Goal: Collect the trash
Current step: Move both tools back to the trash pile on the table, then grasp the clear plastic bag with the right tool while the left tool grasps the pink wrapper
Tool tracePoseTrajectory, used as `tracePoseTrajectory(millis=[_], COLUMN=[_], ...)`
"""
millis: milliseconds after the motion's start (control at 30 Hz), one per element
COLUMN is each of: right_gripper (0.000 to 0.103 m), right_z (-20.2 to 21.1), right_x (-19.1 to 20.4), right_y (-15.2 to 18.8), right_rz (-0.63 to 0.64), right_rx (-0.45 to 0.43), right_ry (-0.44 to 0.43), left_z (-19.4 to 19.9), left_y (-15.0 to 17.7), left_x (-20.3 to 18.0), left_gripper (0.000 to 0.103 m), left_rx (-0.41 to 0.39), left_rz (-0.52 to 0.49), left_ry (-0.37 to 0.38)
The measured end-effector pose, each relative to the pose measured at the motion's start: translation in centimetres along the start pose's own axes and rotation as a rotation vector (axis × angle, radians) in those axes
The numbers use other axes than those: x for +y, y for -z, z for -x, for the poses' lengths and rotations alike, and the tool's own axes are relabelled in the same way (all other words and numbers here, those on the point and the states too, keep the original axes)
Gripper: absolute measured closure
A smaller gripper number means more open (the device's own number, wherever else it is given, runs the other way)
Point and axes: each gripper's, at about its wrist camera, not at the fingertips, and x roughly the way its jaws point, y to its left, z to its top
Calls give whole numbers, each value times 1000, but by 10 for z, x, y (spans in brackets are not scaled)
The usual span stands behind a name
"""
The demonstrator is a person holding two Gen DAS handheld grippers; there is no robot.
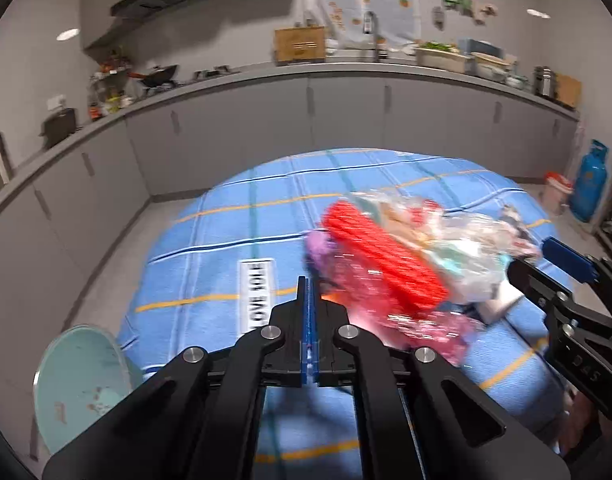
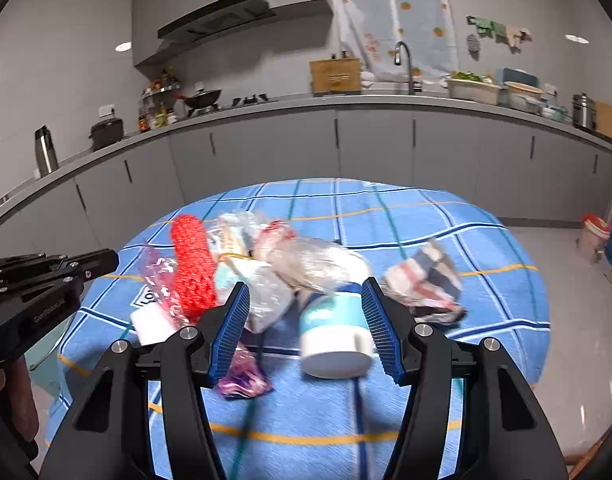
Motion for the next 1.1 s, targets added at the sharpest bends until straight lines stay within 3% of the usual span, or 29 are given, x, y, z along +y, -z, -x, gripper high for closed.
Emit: tracePoseTrajectory(millis=[33,100,167,233,367,467,667,700,733,800,967,1033,1100], right_gripper=[45,45,48,61,72,92,95,91,77,61,65,79,84], right_z=[-2,-9,-16,-24,-34,-33,-21,-19,-20,-26,-45,-52,-51], right_x=[4,10,14,18,23,26,34,33,31,26,28,31,33], right_y=[0,-2,-3,-3,0,5,5,3,1,-2,-2,3,5], right_rz=[8,24,36,45,55,63,76,71,62,48,60,61,63], right_rx=[1,10,26,50,102,127,120,106,101,108,176,208,209], right_ry=[-1,-17,-36,-54,-95,-124,-138,-125,-118,-110,-126,-151,-167], left_z=[-1,-1,-2,-5,-11,-10,-2,-2,-2,-4,-6,-7,-10], left_y=[0,1,1,1,3,1,-5,-6,-7,-9,-10,-7,-4], left_x=[5,10,12,12,13,9,-1,-3,-4,-3,0,2,1], left_gripper=[73,46,45,44,41,35,35,35,34,34,34,34,34], left_rx=[3,-12,-10,-3,11,3,-26,-27,-28,-20,-13,-3,11], left_rz=[16,36,42,48,61,56,31,29,26,27,31,38,35], left_ry=[-7,-32,-28,-24,-9,2,6,4,-5,-17,-26,-25,-24])
